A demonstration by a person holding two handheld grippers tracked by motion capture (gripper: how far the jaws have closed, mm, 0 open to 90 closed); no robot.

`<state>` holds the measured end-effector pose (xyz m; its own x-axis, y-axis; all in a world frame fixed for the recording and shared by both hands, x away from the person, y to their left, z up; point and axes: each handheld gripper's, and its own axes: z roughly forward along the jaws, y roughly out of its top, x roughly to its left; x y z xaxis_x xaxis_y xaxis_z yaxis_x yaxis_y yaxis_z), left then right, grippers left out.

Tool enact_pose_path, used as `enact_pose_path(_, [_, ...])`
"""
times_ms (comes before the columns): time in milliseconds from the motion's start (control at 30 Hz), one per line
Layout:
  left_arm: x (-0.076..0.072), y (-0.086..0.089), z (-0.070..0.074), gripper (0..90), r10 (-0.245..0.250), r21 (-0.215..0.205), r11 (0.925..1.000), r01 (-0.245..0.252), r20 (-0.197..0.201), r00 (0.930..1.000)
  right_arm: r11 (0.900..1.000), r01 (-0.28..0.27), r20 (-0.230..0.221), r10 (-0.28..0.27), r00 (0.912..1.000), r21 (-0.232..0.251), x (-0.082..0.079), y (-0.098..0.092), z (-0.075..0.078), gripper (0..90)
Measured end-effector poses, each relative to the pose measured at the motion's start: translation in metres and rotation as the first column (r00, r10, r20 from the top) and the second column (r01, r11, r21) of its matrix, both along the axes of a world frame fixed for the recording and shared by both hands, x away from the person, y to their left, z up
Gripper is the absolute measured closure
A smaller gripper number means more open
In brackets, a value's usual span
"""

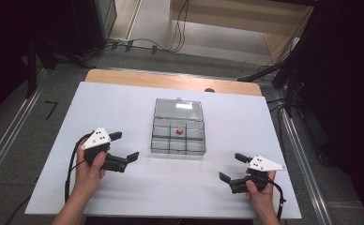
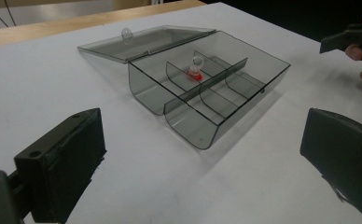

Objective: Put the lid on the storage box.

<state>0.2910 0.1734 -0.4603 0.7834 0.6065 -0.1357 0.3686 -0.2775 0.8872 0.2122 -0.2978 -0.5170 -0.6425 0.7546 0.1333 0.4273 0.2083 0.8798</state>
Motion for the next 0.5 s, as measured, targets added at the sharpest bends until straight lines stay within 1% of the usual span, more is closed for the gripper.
enact_pose_path(133, [0.009,-0.004,0.004,0.0,0.009,-0.013,0.9999,-0.009,0.003,1.0,1.0,-0.005,0.0,0.005,1.0,-0.003,0.0,0.001,-0.001,0.0])
enact_pose_path(200, [0.013,-0.007,0.006,0.0,0.009,-0.019,0.9998,-0.009,-0.001,1.0,1.0,-0.005,0.002,0.005,1.0,0.008,0.0,0.0,-0.001,0.0])
enact_pose_path(267, [0.018,-0.011,0.007,0.0,0.005,-0.019,0.9998,-0.005,-0.002,1.0,1.0,0.005,-0.006,-0.005,1.0,0.015,0.0,0.0,-0.001,0.0])
enact_pose_path(467, [0.032,-0.02,0.009,0.0,-0.001,-0.029,0.9996,0.0,-0.016,0.9999,1.0,0.007,-0.004,-0.007,1.0,0.016,0.0,0.001,-0.002,0.0])
enact_pose_path(500, [0.034,-0.021,0.01,0.0,-0.003,-0.04,0.9992,0.002,-0.025,0.9997,1.0,0.005,-0.003,-0.005,1.0,0.017,0.001,0.001,-0.002,0.0])
